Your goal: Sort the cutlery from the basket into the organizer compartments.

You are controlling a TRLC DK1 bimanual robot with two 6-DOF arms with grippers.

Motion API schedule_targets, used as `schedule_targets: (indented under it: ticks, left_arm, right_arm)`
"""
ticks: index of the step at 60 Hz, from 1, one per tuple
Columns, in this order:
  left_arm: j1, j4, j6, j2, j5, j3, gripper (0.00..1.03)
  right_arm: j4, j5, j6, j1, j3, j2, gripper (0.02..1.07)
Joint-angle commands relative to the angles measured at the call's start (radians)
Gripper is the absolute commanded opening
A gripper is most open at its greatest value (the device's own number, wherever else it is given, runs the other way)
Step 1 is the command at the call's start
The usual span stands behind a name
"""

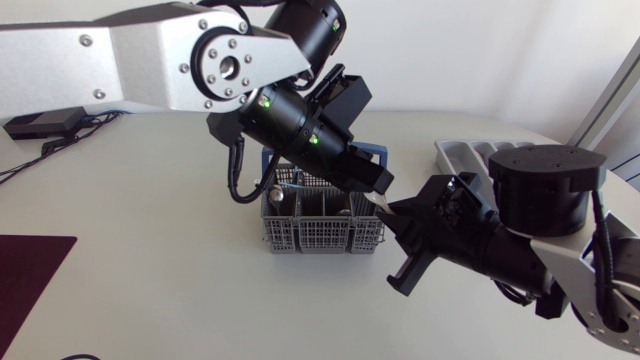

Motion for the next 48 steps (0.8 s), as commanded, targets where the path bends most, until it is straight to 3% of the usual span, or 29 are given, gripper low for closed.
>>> schedule_targets:
  ticks: [1,8,19,26,32,48]
  left_arm:
    - [0.002,-0.011,-0.015,0.021,0.019,0.026,0.07]
    - [0.001,-0.011,-0.016,0.02,0.019,0.028,0.12]
    - [-0.001,-0.012,-0.019,0.017,0.019,0.04,0.29]
    - [0.004,-0.012,-0.021,0.014,0.019,0.068,0.47]
    - [0.013,-0.004,-0.021,0.006,0.019,0.1,0.57]
    - [0.056,0.011,-0.019,-0.014,0.019,0.144,0.59]
  right_arm:
    - [-0.011,0.001,0.006,0.014,0.023,0.01,0.16]
    - [-0.022,0.001,0.006,0.015,0.023,0.009,0.15]
    - [-0.045,-0.009,0.006,0.015,0.02,-0.003,0.15]
    - [-0.074,-0.028,0.006,0.015,0.021,-0.01,0.15]
    - [-0.102,-0.045,0.004,0.015,0.017,-0.02,0.15]
    - [-0.172,-0.083,0.0,0.003,-0.009,-0.068,0.15]
